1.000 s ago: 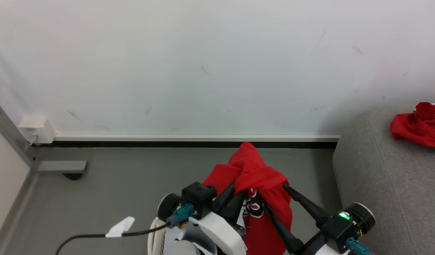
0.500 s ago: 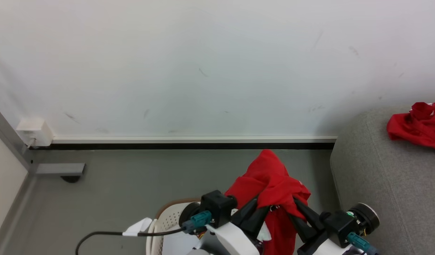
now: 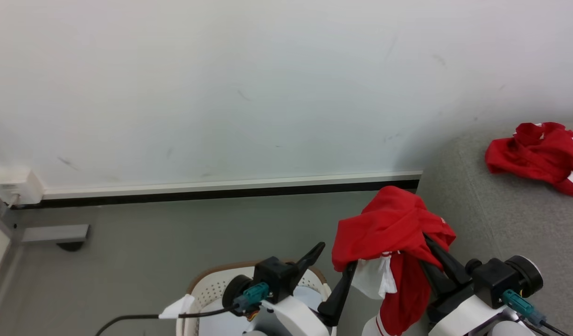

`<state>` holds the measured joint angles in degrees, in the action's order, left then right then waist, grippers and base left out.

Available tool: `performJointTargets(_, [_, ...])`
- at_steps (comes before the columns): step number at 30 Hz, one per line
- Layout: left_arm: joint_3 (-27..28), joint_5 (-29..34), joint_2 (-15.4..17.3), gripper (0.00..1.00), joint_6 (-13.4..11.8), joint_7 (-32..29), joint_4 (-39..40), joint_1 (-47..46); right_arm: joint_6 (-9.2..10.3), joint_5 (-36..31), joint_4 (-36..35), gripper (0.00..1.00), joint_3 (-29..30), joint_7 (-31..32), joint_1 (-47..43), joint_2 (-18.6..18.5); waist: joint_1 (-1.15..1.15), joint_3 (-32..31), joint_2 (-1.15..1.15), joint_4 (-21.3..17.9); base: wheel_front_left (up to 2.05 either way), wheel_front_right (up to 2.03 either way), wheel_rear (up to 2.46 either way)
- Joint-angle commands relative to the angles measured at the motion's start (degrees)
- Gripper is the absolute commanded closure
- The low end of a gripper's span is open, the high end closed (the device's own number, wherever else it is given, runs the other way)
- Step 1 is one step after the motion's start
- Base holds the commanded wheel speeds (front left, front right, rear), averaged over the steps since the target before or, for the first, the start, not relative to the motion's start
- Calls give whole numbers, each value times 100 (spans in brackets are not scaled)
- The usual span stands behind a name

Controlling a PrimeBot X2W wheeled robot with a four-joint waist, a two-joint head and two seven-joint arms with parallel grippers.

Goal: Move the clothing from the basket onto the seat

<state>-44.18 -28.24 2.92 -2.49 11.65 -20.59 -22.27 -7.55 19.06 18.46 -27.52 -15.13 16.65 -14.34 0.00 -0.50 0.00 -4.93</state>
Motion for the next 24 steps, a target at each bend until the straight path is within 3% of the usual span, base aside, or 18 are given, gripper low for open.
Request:
performJointTargets(1, [12,89,33,0,-5,33,-32,-59,13,10,-42,100,25,-2,-4,-19,0,43,0,-104,0,0,0])
performJointTargets(17, [-120,32,20,0,-25,180,-352,-344,13,-49,-300,100,368,-2,86,9,0,541,0,-1326,0,0,0])
performJointTargets(24, [-192,92,22,0,-8,189,-414,-515,13,-52,-382,100,512,-2,101,69,0,764,0,-1623,0,0,0])
